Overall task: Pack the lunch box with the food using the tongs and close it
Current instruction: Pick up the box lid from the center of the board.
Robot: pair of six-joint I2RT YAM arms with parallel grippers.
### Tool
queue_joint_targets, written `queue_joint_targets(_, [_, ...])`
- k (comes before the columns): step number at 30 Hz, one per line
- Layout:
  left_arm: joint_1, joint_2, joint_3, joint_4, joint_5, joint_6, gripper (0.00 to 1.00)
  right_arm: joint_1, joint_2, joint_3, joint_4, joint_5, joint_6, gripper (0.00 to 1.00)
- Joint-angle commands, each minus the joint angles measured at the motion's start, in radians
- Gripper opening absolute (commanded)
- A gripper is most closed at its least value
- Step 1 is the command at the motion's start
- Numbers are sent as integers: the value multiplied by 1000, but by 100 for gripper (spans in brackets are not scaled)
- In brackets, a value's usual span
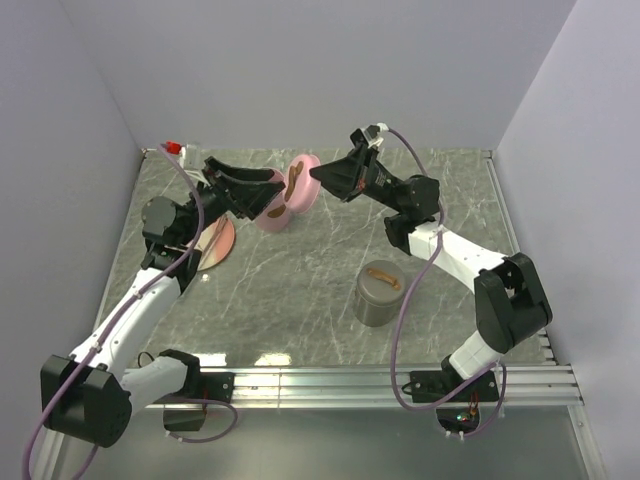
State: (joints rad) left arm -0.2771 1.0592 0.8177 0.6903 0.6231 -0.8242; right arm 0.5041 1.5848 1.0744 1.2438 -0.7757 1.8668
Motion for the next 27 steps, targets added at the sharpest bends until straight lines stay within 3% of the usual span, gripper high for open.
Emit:
queue_joint_targets(1, [-17, 10, 20, 24, -23, 20, 75, 20, -43, 13, 75, 30, 19, 0])
queue_joint_targets(11, [-48, 25, 8, 72, 13, 17, 63, 40, -22, 4, 88, 50, 46, 0])
queue_joint_targets(27, [-79, 24, 8, 57, 10, 0, 58, 70, -2, -30, 117, 102, 69, 0])
